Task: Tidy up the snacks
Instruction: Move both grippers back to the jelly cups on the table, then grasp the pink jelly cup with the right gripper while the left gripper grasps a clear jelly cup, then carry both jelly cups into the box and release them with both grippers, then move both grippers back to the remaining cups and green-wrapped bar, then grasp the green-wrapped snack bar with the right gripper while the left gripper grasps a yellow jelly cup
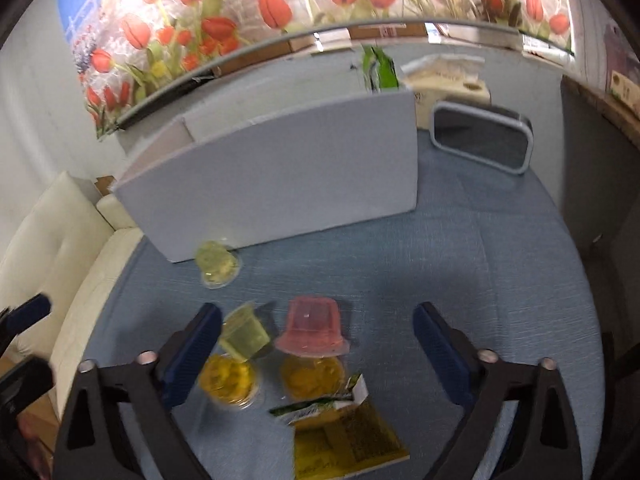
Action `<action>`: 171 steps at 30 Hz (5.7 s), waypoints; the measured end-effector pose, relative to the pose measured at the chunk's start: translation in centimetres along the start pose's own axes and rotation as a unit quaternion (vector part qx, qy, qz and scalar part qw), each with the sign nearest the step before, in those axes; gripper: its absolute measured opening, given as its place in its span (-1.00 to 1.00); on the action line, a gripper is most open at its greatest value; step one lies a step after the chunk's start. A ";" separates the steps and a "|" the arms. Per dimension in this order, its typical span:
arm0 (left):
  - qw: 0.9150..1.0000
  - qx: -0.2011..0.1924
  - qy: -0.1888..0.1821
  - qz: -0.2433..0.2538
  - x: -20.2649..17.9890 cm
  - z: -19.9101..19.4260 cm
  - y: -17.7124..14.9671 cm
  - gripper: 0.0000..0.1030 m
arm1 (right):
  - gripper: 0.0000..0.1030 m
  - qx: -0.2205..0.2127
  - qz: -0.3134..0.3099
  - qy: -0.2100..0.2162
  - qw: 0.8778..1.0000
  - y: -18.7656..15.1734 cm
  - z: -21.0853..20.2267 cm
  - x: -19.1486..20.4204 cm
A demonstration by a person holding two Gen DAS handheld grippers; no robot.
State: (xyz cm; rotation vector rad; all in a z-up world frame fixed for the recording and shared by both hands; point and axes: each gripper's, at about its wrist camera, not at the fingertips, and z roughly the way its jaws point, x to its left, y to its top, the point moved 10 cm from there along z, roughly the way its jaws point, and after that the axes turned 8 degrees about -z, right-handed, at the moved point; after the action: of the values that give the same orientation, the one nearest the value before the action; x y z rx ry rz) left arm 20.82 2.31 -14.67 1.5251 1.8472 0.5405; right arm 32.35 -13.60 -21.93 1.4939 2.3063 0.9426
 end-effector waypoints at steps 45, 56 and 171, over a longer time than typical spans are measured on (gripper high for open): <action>0.989 0.117 -0.037 0.088 -6.2 13.7 -2.8 -0.03 | -0.12 -0.067 -0.003 0.041 0.997 -0.3 -7.0 -1.3; 0.991 0.081 -0.057 0.085 -6.7 11.2 -1.2 -0.06 | -0.12 -0.073 -0.009 0.042 0.996 0.0 -7.5 -0.8; 0.996 0.061 0.021 0.065 -3.5 8.3 -4.4 1.00 | -0.04 -0.035 -0.040 -0.003 0.999 -7.0 -5.7 -1.6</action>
State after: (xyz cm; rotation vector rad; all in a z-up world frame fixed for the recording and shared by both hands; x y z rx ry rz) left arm 24.07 -2.88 -22.62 1.7361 1.8510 0.5300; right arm 25.07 -19.16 -22.16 1.3640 2.2854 0.9857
